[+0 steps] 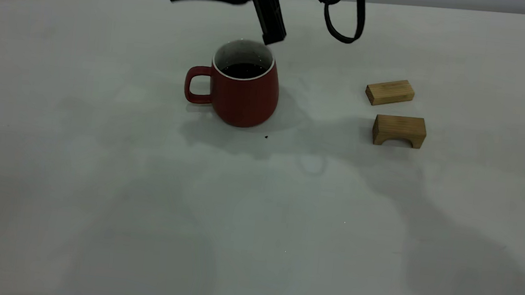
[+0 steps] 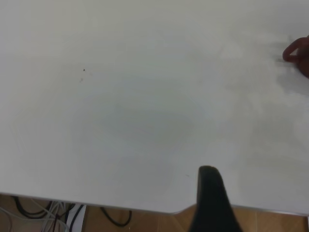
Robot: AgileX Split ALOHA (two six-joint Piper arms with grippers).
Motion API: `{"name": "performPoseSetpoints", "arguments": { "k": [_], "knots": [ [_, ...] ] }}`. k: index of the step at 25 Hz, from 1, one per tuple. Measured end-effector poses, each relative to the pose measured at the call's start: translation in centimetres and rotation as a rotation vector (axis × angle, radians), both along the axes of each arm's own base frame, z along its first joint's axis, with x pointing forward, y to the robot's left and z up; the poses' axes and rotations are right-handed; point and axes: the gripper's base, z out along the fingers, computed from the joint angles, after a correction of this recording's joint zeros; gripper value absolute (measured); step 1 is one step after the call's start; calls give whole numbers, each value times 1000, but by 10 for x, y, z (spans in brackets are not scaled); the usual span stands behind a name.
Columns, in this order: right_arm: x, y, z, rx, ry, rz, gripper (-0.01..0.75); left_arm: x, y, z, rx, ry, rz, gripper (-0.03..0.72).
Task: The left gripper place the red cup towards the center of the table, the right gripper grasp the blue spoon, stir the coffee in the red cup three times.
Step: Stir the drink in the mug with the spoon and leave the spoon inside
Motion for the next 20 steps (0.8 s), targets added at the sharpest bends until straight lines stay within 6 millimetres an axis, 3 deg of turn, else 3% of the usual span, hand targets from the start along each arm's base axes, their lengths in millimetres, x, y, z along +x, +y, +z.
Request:
{"name": "performPoseSetpoints", "arguments": {
  "k": [9,20],
  "knots": [
    [4,1,1,90,339,-165,133,0,0,0,-1,0,1,555],
    [22,-4,-32,183,882,-385,133,0,0,0,-1,0,1,555]
  ]
}}
